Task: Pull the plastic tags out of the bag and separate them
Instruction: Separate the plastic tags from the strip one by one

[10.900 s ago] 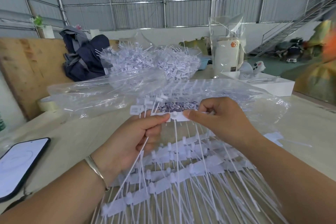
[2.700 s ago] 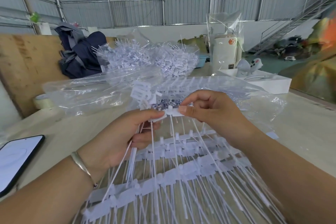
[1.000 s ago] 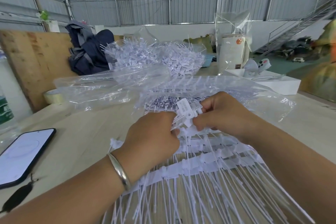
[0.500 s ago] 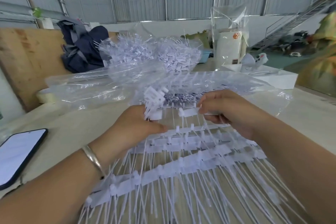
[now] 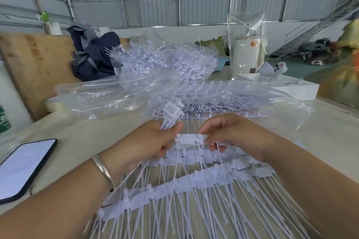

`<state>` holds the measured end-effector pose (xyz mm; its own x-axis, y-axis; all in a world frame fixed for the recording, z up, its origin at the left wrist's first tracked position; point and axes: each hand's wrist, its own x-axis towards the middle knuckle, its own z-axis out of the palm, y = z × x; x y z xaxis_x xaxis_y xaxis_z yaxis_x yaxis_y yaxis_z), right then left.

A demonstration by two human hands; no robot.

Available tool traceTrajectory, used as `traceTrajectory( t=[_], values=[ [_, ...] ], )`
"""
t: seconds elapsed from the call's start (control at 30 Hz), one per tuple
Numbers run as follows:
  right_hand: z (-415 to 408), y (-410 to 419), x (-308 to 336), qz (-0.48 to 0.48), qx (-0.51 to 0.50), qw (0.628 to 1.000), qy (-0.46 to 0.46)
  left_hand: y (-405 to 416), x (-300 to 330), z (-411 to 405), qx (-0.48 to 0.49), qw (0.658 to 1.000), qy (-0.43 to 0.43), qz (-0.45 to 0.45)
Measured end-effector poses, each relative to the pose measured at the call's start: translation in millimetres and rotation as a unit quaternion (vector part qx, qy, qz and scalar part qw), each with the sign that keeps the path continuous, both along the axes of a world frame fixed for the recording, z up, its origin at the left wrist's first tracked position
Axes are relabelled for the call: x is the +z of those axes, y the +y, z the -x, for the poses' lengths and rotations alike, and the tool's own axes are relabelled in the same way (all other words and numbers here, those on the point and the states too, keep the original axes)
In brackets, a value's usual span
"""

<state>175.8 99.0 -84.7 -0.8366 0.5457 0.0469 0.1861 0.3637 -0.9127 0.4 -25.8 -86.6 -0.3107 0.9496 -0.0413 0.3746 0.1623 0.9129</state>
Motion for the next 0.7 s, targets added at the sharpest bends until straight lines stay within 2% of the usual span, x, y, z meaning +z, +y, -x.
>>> traceTrajectory(
  t=[0.17,0.3,0.47,0.7],
  values=[
    [1,1,-3,-0.010,0.000,1.000,-0.002,-4,7,-4,-0.006,1.000,0.014,-0.018],
    [0,2,-3,0.001,-0.006,1.000,0.019,-4,5,-5,0.003,0.997,0.025,-0.079],
    [-3,2,3,0.032,0.015,0.999,0.041,-5,8,-2,0.013,0.987,-0.061,-0.151],
    [-4,0,6,0.079,0.052,0.992,0.084,-8,16,-8,-0.089,0.966,-0.181,-0.160]
  ],
)
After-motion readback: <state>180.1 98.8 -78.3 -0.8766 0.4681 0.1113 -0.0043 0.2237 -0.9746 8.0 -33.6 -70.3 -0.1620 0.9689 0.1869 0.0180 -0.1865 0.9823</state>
